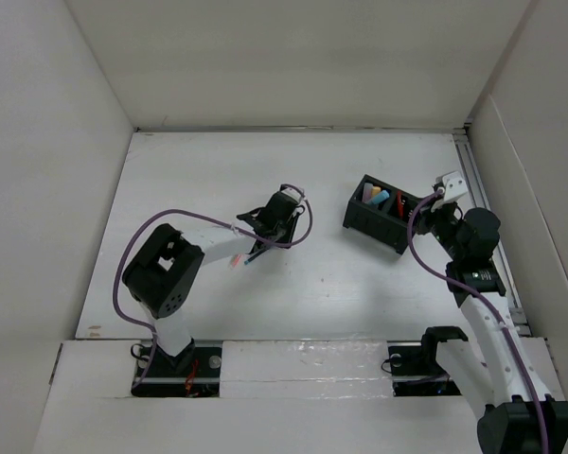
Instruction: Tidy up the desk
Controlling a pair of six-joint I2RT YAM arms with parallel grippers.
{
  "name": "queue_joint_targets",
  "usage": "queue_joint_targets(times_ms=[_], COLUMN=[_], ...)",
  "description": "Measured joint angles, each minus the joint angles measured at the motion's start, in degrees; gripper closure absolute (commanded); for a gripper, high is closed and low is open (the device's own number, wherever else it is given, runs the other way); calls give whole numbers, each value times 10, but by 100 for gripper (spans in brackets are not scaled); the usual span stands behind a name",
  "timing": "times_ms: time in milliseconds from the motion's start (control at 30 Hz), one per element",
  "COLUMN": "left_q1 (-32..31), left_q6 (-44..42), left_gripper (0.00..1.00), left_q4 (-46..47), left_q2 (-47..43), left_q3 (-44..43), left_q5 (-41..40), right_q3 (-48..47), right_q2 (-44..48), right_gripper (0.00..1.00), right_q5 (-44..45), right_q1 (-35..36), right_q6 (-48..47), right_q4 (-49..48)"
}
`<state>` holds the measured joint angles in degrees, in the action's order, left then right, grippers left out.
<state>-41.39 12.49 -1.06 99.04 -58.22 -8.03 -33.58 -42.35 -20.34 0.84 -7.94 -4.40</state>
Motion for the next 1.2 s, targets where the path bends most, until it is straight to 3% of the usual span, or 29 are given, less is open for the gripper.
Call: queue_joint_targets(times_ms=[433,1200], left_q1=[0,0], left_q6=[-13,-15], left_gripper=[78,70], left_q4=[13,26], left_q2=[38,2], left_q3=[-21,-21], left_q5=[-3,1], right_q3=[0,-2], right_q2=[2,6], right_gripper=[98,98], right_q5=[3,5], right_q1=[0,0], right_q6=[0,-4], right_q4=[5,25])
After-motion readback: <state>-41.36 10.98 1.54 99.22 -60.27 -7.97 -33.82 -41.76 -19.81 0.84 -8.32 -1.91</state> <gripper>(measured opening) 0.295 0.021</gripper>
